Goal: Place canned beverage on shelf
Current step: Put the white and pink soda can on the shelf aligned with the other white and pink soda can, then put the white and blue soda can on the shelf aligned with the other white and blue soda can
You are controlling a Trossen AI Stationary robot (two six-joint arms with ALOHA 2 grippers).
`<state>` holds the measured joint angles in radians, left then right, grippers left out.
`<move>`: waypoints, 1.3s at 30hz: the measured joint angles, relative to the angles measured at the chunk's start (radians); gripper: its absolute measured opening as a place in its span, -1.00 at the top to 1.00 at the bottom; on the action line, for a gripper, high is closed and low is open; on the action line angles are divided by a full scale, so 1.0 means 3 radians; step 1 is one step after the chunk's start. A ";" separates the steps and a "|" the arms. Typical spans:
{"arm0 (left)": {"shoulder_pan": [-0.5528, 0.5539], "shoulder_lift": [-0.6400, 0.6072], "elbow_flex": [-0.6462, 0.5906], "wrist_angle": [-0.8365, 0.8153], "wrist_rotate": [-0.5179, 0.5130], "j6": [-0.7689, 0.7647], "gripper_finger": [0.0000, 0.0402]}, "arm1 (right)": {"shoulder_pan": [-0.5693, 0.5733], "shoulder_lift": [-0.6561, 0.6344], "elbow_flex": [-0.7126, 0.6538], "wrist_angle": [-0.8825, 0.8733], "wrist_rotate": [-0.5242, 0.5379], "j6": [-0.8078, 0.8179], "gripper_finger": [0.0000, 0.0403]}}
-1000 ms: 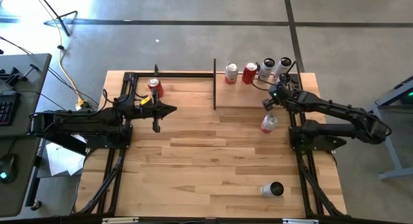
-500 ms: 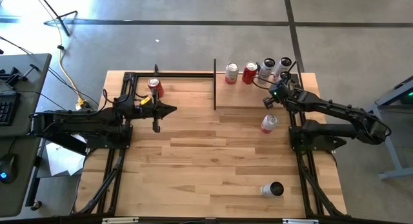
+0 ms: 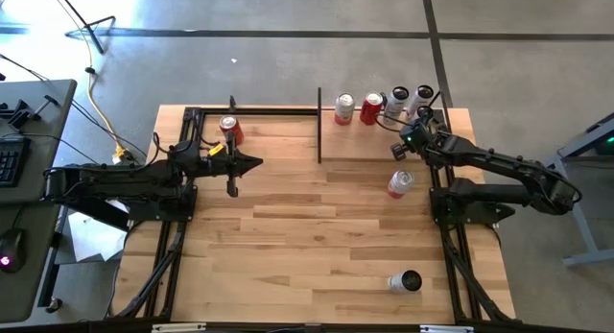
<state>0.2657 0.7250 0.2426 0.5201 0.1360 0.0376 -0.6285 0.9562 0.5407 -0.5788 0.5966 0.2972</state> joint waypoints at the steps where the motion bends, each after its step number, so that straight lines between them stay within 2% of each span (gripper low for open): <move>1: -0.0001 0.0001 0.0000 0.0000 0.0000 0.0000 1.00 | 0.0000 0.0000 0.0000 0.0006 0.0006 0.0004 1.00; 13: 0.0000 0.0000 0.0001 0.0000 0.0000 0.0000 1.00 | 0.0055 -0.0030 0.0000 0.0060 0.0015 0.0074 1.00; 23: -0.0001 0.0001 0.0000 0.0000 0.0000 0.0000 1.00 | 0.0625 -0.0293 0.0089 -0.0096 -0.0015 0.0279 1.00; 32: 0.0000 0.0001 0.0001 0.0000 0.0000 0.0000 1.00 | 0.1531 -0.0227 0.0851 -0.0807 -0.0030 0.0624 1.00; 39: -0.0001 0.0001 0.0000 0.0000 0.0000 0.0000 1.00 | 0.2306 0.0290 0.1811 -0.1825 -0.0219 0.1106 0.98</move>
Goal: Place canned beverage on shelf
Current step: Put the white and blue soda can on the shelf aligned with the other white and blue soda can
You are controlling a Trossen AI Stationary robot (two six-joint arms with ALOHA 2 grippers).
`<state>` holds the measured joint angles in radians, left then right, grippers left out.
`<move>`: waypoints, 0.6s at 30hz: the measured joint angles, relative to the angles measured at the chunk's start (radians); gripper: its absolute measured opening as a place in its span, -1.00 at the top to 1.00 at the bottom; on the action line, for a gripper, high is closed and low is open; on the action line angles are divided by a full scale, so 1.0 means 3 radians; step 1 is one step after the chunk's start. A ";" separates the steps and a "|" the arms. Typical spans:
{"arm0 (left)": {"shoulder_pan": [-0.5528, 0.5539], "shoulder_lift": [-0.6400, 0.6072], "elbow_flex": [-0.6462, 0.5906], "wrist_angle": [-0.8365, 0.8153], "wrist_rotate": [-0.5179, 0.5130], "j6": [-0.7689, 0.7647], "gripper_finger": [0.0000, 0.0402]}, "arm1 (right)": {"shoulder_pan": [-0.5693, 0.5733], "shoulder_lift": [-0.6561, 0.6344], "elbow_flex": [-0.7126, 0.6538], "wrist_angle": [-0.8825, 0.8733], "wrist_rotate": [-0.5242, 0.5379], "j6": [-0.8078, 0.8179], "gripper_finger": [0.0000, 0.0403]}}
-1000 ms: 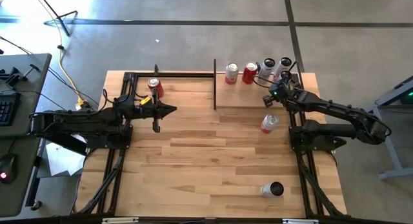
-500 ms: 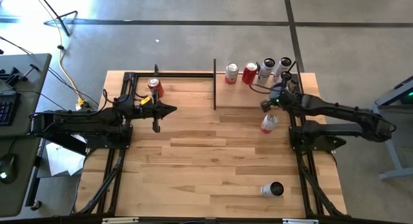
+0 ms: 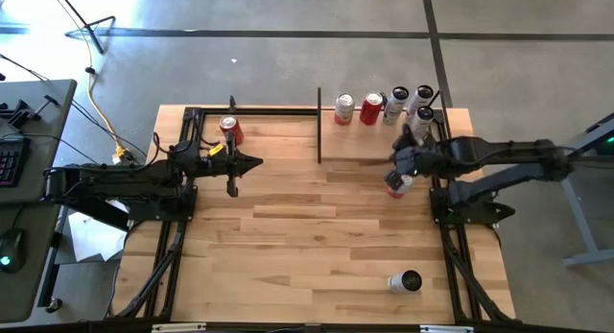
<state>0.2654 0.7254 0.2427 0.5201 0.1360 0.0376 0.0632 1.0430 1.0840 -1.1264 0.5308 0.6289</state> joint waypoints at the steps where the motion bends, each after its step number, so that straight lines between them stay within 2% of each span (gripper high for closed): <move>1: 0.0000 -0.0001 -0.0001 0.0000 0.0000 0.0000 1.00 | 0.0105 0.0111 0.0122 -0.0141 -0.0067 0.0078 0.95; 5: 0.0000 -0.0001 0.0000 0.0000 0.0000 0.0000 1.00 | 0.0525 0.0599 0.0555 -0.0668 -0.0392 0.0449 0.74; 11: 0.0000 0.0000 -0.0001 -0.0023 0.0000 0.0000 1.00 | 0.1215 0.1247 0.1143 -0.1216 -0.0918 0.1169 0.20; 15: 0.0000 -0.0001 -0.0001 -0.0023 0.0000 0.0005 1.00 | 0.1691 0.1584 0.1561 -0.1475 -0.1274 0.1875 -0.17; 18: 0.0001 0.0000 -0.0001 -0.0024 0.0000 0.0053 1.00 | 0.2048 0.1779 0.1807 -0.1465 -0.1425 0.2519 -0.35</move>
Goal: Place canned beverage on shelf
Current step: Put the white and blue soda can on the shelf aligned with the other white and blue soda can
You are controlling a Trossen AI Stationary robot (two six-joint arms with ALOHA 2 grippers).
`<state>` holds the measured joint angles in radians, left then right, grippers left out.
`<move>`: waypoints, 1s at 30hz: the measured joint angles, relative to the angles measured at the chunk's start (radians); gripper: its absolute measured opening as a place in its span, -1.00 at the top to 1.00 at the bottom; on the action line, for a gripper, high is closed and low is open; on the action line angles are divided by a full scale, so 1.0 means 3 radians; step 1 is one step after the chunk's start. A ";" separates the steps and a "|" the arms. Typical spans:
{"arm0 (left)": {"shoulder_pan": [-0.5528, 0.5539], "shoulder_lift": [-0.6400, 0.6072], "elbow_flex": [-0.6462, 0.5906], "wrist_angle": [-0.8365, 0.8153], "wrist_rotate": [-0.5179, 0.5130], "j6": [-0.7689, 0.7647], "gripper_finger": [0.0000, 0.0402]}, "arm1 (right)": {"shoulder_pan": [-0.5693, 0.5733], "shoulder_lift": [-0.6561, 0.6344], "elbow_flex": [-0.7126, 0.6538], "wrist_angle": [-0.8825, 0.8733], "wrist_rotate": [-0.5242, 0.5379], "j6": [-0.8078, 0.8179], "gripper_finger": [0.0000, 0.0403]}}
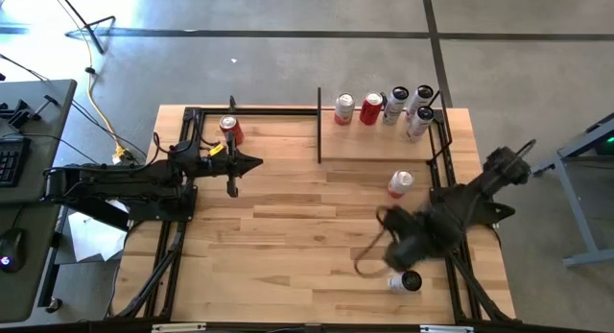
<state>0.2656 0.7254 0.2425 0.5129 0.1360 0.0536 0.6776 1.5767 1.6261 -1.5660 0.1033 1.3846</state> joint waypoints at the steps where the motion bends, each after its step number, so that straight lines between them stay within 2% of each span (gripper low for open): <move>1: -0.0001 -0.0001 0.0000 0.0000 0.0000 0.0003 1.00 | 0.0114 0.0062 0.0069 -0.0001 -0.0033 0.0215 -0.39; 7: 0.0000 0.0000 0.0000 -0.0004 0.0001 0.0088 1.00 | 0.0590 0.0418 0.0269 -0.0015 -0.0190 0.1245 -0.45; 10: -0.0001 0.0000 0.0001 -0.0005 0.0004 0.0094 1.00 | 0.0683 0.0535 0.0273 0.0008 -0.0185 0.1480 -0.45; 30: -0.0056 0.0000 0.0000 -0.0179 0.0014 0.0000 1.00 | 0.0734 0.0846 0.0269 0.0107 -0.0260 0.1580 -0.45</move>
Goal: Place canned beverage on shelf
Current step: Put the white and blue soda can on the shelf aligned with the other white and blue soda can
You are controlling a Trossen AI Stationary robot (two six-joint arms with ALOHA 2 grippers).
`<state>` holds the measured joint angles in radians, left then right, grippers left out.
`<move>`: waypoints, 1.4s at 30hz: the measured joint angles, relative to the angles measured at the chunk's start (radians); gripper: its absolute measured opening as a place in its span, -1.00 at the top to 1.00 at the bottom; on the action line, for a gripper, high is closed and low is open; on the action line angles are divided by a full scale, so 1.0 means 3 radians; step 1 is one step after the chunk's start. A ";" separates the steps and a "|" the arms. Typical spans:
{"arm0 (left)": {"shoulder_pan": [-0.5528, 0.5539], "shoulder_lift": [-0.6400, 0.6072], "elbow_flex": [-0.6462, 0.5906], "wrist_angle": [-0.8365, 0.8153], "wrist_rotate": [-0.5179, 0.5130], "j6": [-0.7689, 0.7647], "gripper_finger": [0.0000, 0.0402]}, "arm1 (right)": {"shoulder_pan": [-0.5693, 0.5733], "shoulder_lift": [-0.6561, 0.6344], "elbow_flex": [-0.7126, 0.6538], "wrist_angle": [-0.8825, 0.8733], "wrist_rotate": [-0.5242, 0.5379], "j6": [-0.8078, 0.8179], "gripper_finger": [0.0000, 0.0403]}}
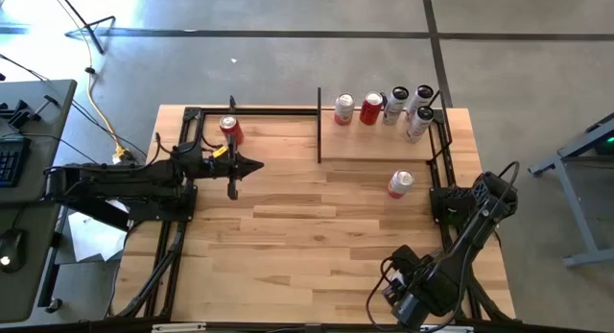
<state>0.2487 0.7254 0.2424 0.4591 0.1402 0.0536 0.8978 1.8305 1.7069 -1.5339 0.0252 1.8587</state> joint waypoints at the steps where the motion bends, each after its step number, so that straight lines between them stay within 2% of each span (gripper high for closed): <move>1: -0.0012 0.0000 0.0000 -0.0001 0.0001 0.0001 1.00 | 0.0000 0.0001 0.0000 -0.0019 -0.0012 0.0000 -0.45; 22: -0.0027 0.0000 0.0000 0.0027 0.0000 -0.0001 1.00 | -0.0001 0.0007 0.0040 -0.0060 -0.0113 -0.0025 -0.45; 28: -0.0027 0.0000 0.0000 0.0025 0.0000 -0.0002 1.00 | -0.0001 0.0006 0.0247 -0.0118 0.0003 -0.0009 -0.45; 37: -0.0028 0.0000 0.0000 0.0017 0.0000 -0.0028 1.00 | -0.0099 0.0009 0.0259 -0.0121 0.0146 0.0004 -0.45; 42: -0.0027 0.0000 0.0000 0.0001 0.0000 -0.0055 1.00 | -0.0159 0.0009 0.0259 -0.0121 0.0061 -0.0011 -0.45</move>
<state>0.2405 0.7254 0.2424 0.4595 0.1401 0.0372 0.8502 1.8332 1.7845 -1.5703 0.0436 1.8553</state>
